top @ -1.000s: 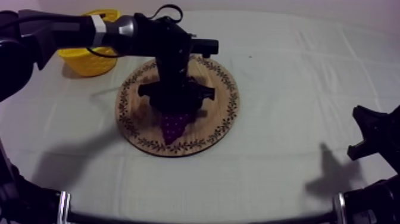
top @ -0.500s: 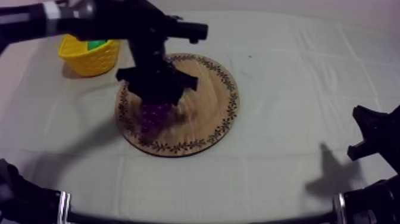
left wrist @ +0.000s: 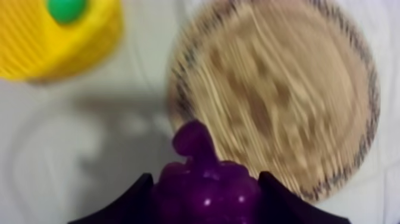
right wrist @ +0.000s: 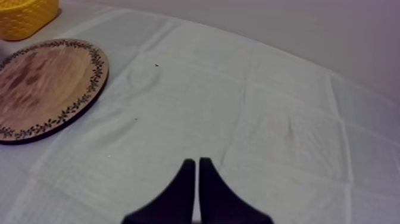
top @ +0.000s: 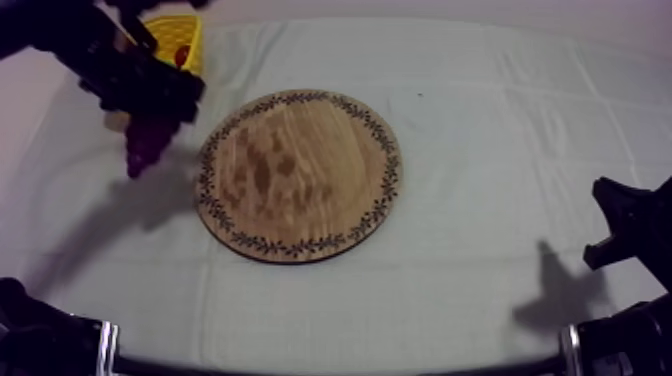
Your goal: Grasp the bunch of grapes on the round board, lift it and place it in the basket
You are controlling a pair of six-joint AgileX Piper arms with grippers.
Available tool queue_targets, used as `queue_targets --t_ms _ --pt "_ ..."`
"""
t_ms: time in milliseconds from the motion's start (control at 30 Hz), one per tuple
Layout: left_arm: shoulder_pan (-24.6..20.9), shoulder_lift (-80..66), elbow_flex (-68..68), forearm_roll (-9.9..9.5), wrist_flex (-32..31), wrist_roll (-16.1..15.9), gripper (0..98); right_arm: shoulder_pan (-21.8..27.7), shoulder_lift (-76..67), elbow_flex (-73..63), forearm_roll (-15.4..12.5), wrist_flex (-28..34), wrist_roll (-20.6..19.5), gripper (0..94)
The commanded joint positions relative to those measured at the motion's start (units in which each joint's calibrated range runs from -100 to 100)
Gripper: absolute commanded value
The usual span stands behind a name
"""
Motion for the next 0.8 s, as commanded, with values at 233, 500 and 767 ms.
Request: queue_targets --t_ms 233,500,767 --pt "-10.98 -0.2 -8.93 -4.17 -14.08 -3.89 39.9 0.02 -0.01 -0.03 0.01 0.04 -0.01 0.4" --pt "-15.76 11.6 -20.63 -5.29 -22.24 -3.46 39.2 0.02 -0.01 -0.03 0.01 0.04 -0.02 0.4" --pt "-17.5 25.74 -30.65 -5.67 -27.41 -2.81 40.1 0.02 -0.01 -0.03 0.01 0.04 -0.05 0.4"
